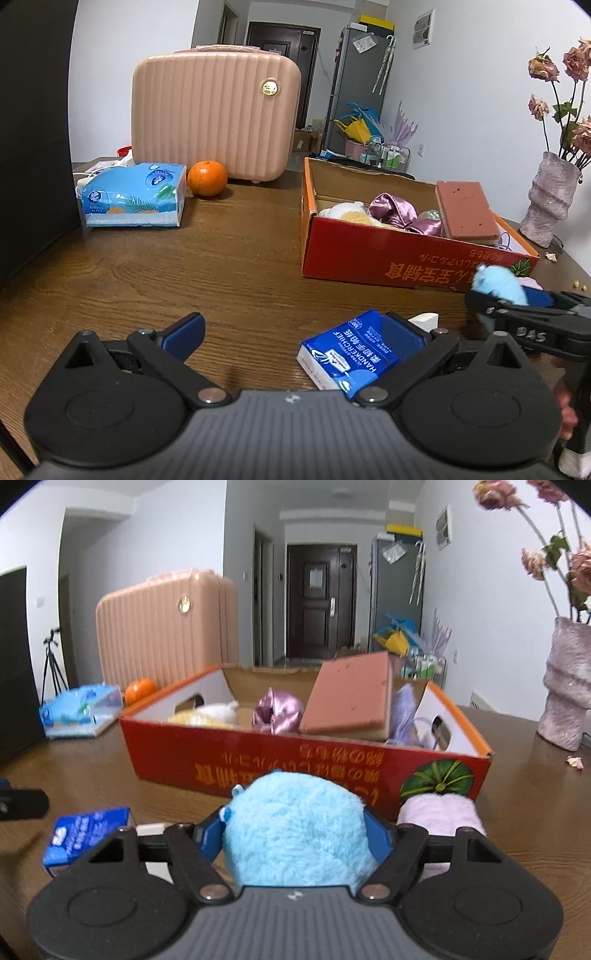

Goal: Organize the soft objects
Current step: 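Grasp the blue handkerchief pack with the left gripper while the right holds the puff, then carry the handkerchief pack with left and blue puff with right over the box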

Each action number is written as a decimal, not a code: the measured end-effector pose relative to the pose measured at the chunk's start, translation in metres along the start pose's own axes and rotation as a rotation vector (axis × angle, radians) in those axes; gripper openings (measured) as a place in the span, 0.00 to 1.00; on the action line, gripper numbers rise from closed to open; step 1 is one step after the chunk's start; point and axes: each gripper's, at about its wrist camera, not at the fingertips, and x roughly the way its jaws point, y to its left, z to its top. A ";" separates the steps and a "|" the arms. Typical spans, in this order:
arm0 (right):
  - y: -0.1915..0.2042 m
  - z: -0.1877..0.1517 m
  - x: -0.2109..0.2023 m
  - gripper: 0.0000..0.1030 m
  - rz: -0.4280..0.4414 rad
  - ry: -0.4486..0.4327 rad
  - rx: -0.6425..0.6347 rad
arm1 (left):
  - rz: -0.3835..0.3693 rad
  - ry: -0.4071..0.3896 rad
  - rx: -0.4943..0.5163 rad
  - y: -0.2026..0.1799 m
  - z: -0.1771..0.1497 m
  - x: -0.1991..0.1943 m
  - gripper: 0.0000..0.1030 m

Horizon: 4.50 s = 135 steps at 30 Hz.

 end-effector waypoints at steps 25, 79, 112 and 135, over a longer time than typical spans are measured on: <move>-0.023 -0.009 -0.056 0.72 -0.026 -0.107 0.088 | -0.023 0.077 0.189 -0.050 -0.017 0.038 1.00; -0.013 0.006 -0.063 0.72 0.000 -0.173 0.026 | -0.040 -0.107 0.165 -0.061 0.014 0.008 0.85; -0.032 0.108 0.011 0.73 -0.048 -0.236 0.083 | -0.008 -0.215 0.114 -0.091 0.095 0.077 0.85; -0.021 0.156 0.115 0.73 -0.026 -0.124 0.039 | -0.001 -0.139 0.202 -0.087 0.122 0.155 0.85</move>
